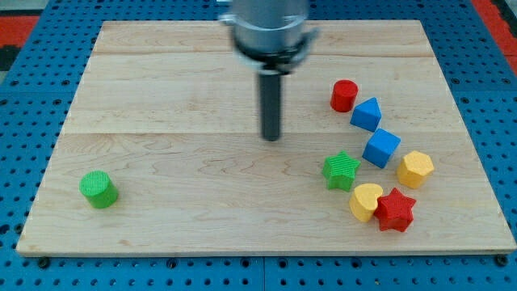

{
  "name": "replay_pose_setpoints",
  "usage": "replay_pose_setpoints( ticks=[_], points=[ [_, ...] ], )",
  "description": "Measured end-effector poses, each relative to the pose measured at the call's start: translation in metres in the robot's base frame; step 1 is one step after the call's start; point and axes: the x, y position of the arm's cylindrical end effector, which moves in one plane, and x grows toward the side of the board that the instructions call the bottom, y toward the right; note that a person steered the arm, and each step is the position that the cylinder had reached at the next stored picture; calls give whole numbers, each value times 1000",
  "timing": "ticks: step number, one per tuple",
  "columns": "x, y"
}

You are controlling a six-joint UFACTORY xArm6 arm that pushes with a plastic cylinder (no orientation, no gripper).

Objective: Push the blue cube into the yellow hexagon

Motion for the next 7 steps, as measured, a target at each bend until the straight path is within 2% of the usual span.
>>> replay_pose_setpoints(
  ticks=[1, 3, 7],
  points=[
    [0, 70],
    [1, 70],
    [40, 102]
  ],
)
